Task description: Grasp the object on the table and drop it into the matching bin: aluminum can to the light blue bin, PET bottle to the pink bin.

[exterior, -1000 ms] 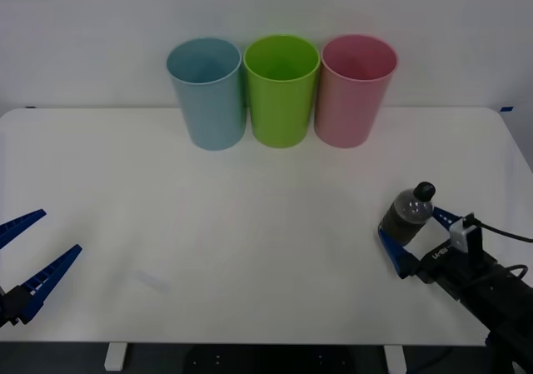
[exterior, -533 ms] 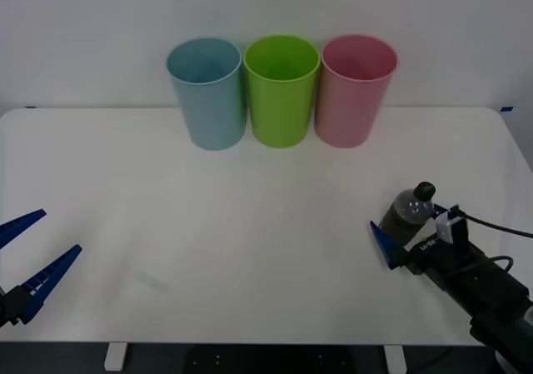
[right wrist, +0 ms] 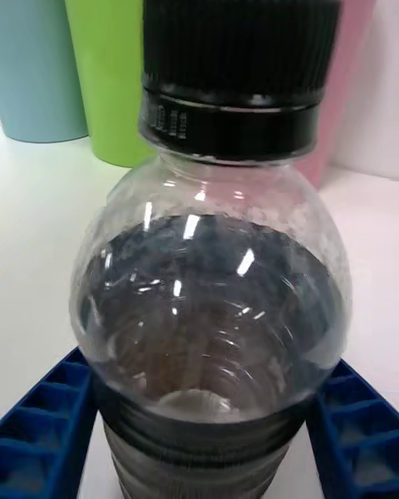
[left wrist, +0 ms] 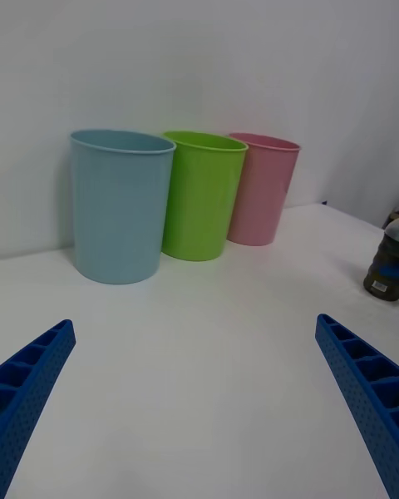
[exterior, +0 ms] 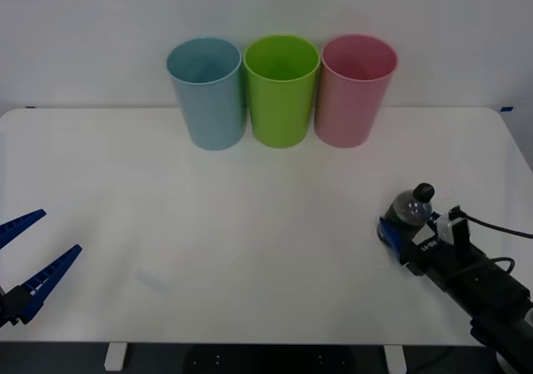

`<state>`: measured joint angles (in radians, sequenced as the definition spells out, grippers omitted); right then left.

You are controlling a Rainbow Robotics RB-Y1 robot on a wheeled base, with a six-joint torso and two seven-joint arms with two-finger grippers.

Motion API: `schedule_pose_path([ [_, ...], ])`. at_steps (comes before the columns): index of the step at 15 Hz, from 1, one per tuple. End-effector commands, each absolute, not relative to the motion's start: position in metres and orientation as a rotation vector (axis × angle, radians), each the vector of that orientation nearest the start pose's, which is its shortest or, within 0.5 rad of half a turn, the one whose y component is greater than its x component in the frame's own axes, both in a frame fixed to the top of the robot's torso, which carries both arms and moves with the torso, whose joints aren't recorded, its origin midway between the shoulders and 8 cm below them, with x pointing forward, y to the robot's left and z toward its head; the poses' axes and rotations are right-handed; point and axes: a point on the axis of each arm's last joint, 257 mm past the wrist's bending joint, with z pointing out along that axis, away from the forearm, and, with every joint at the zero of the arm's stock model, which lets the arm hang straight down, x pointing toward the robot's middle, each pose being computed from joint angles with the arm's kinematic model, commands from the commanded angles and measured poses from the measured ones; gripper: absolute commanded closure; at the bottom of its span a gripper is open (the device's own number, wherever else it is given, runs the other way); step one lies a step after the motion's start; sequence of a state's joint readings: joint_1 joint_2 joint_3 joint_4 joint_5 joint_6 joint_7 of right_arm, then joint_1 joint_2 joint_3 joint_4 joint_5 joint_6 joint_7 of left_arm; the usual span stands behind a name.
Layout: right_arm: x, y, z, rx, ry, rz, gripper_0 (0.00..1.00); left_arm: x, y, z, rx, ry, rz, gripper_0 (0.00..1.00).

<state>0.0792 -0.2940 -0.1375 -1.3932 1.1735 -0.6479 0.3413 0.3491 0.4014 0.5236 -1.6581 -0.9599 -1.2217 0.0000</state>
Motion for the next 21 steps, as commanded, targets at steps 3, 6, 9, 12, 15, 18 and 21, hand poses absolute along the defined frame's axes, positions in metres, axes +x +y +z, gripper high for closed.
schedule_pose_path([
  [3, 0.479, -0.261, -0.293, -0.480, 1.616, 0.205, 1.00, 0.342, 0.330, -0.169, 0.465, 1.441, -0.567, 0.00],
  [6, 0.480, -0.261, -0.288, -0.462, 1.606, 0.217, 1.00, 0.342, 0.330, -0.169, 0.465, 1.441, -0.567, 0.00],
  [9, 0.480, -0.262, -0.275, -0.446, 1.583, 0.226, 1.00, 0.342, 0.330, -0.169, 0.465, 1.441, -0.567, 0.00],
  [12, 0.478, -0.264, -0.251, -0.427, 1.544, 0.263, 1.00, 0.342, 0.330, -0.169, 0.465, 1.441, -0.567, 0.00],
  [15, 0.474, -0.260, -0.217, -0.393, 1.504, 0.333, 1.00, 0.342, 0.330, -0.169, 0.465, 1.441, -0.567, 0.00],
  [18, 0.469, -0.253, -0.180, -0.350, 1.463, 0.411, 1.00, 0.342, 0.330, -0.169, 0.465, 1.441, -0.567, 0.00],
  [21, 0.465, -0.248, -0.147, -0.307, 1.432, 0.474, 1.00, 0.342, 0.330, -0.169, 0.465, 1.441, -0.567, 0.00],
])
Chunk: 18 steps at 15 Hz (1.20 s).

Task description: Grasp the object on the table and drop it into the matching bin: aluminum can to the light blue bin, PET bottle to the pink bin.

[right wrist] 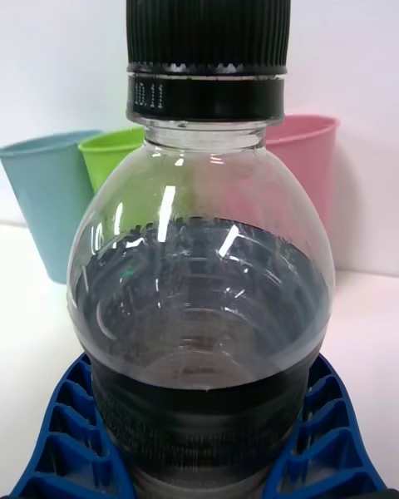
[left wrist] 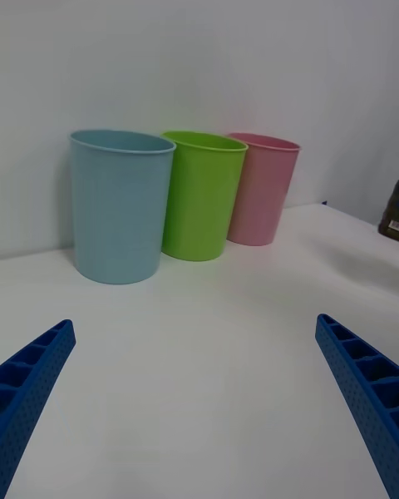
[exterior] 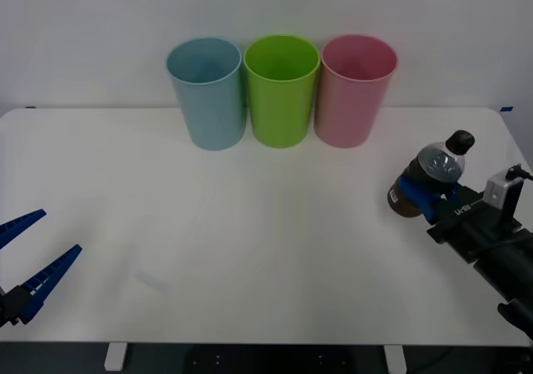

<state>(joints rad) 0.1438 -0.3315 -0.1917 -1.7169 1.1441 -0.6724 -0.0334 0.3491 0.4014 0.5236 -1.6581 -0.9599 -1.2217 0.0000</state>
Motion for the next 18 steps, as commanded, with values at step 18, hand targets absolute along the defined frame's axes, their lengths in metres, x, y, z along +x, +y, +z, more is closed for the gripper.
schedule_pose_path([
  [18, 0.565, -0.218, -0.004, -0.378, 1.348, 0.488, 1.00, 0.342, 0.330, -0.169, 0.465, 1.441, -0.567, 0.00],
])
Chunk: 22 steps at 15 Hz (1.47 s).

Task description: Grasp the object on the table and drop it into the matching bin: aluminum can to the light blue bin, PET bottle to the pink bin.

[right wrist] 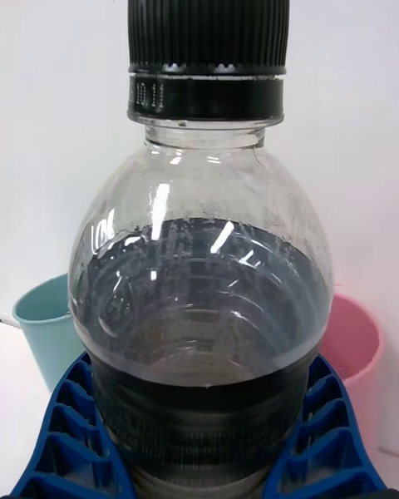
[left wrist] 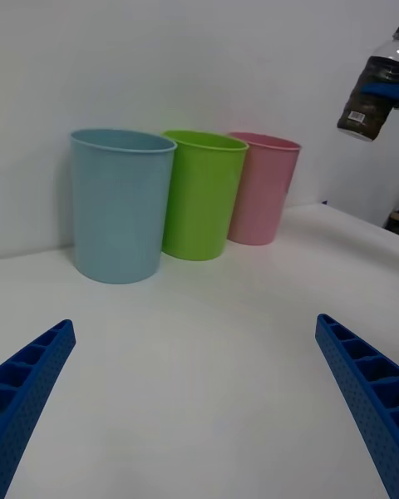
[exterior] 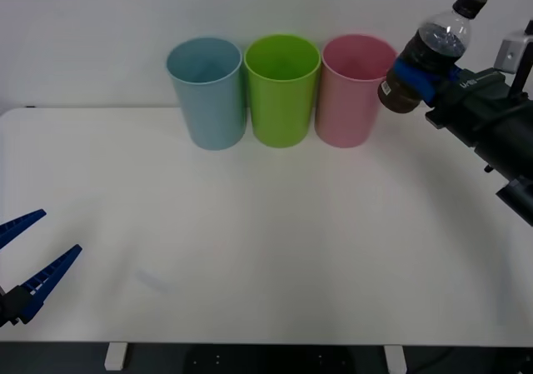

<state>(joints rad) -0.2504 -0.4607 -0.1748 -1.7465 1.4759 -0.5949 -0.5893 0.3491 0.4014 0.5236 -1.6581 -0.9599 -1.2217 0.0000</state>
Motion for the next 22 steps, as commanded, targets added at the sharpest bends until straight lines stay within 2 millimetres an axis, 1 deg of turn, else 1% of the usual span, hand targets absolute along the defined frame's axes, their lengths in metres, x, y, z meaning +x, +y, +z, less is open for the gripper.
schedule_pose_path([
  [1, 0.576, -0.218, 0.000, -0.389, 1.350, 0.469, 1.00, 0.342, 0.330, -0.169, 0.465, 1.441, -0.567, 0.00],
  [3, 0.596, -0.217, 0.003, -0.399, 1.368, 0.454, 1.00, 0.342, 0.330, -0.169, 0.465, 1.441, -0.567, 0.00],
  [6, 0.626, -0.216, 0.014, -0.390, 1.382, 0.439, 1.00, 0.342, 0.330, -0.169, 0.465, 1.441, -0.567, 0.00],
  [9, 0.655, -0.209, 0.020, -0.379, 1.401, 0.431, 1.00, 0.342, 0.330, -0.169, 0.465, 1.441, -0.567, 0.00],
  [12, 0.679, -0.200, 0.018, -0.369, 1.434, 0.420, 1.00, 0.342, 0.330, -0.169, 0.465, 1.441, -0.567, 0.00],
  [15, 0.705, -0.196, 0.015, -0.335, 1.469, 0.401, 1.00, 0.342, 0.330, -0.169, 0.465, 1.441, -0.567, 0.00],
  [18, 0.721, -0.195, 0.013, -0.298, 1.478, 0.370, 1.00, 0.342, 0.330, -0.169, 0.465, 1.441, -0.567, 0.00],
  [22, 0.724, -0.193, 0.013, -0.299, 1.469, 0.341, 1.00, 0.342, 0.330, -0.169, 0.465, 1.441, -0.567, 0.00],
])
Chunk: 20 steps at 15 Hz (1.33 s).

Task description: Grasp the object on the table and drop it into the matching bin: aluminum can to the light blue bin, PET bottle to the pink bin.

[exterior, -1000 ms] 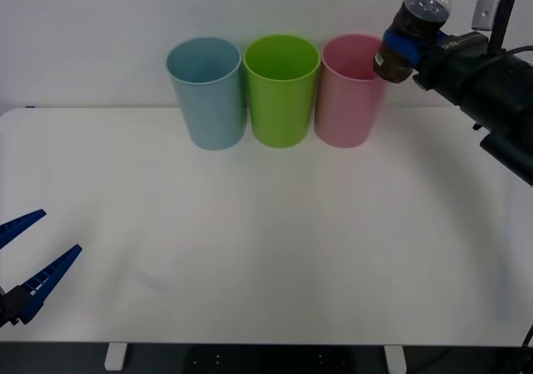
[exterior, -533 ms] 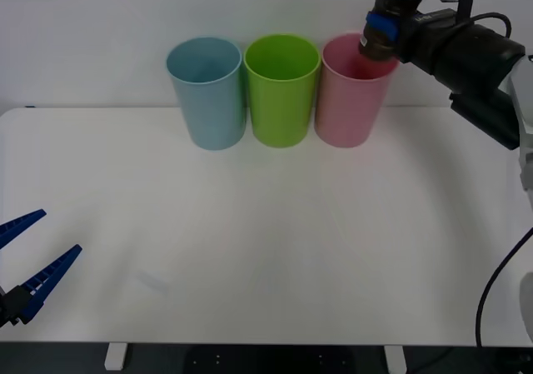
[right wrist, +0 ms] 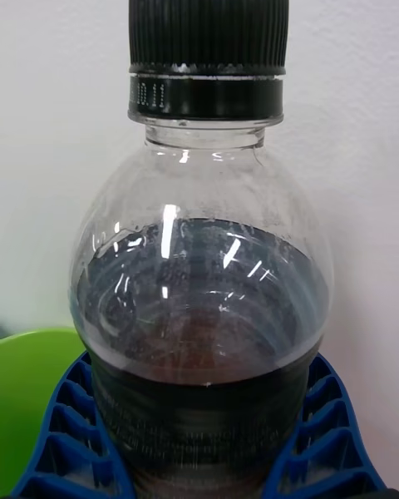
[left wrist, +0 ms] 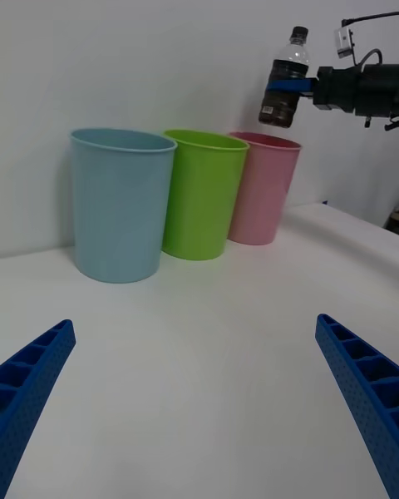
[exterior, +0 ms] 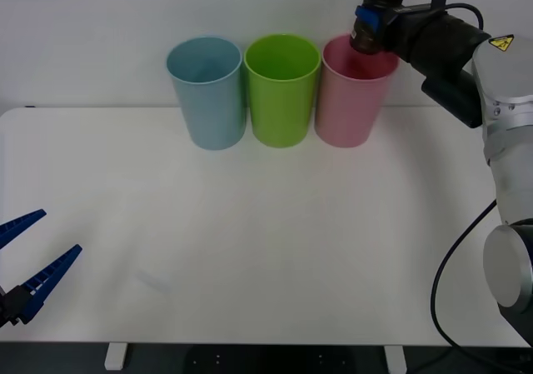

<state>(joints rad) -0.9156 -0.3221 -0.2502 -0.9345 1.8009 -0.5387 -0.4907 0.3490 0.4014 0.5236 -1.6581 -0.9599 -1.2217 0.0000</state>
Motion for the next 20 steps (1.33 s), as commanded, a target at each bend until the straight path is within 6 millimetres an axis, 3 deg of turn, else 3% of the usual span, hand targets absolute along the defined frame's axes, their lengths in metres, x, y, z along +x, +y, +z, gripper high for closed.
schedule_pose_path([
  [1, 0.724, -0.193, 0.012, -0.304, 1.468, 0.337, 0.98, 0.342, 0.330, -0.169, 0.465, 1.441, -0.567, 0.00],
  [2, 0.724, -0.194, 0.013, -0.306, 1.466, 0.330, 0.84, 0.342, 0.330, -0.169, 0.465, 1.441, -0.567, 0.00],
  [3, 0.725, -0.196, 0.014, -0.305, 1.462, 0.322, 0.12, 0.342, 0.330, -0.169, 0.465, 1.441, -0.567, 0.00],
  [4, 0.725, -0.198, 0.015, -0.302, 1.459, 0.318, 0.00, 0.342, 0.330, -0.169, 0.465, 1.441, -0.567, 0.00],
  [12, 0.721, -0.201, 0.019, -0.294, 1.428, 0.334, 0.00, 0.342, 0.330, -0.169, 0.465, 1.441, -0.567, 0.00],
  [16, 0.696, -0.212, 0.017, -0.313, 1.378, 0.319, 0.00, 0.342, 0.330, -0.169, 0.465, 1.441, -0.567, 0.00],
  [20, 0.658, -0.215, 0.008, -0.358, 1.342, 0.342, 0.00, 0.342, 0.330, -0.169, 0.465, 1.441, -0.567, 0.00],
])
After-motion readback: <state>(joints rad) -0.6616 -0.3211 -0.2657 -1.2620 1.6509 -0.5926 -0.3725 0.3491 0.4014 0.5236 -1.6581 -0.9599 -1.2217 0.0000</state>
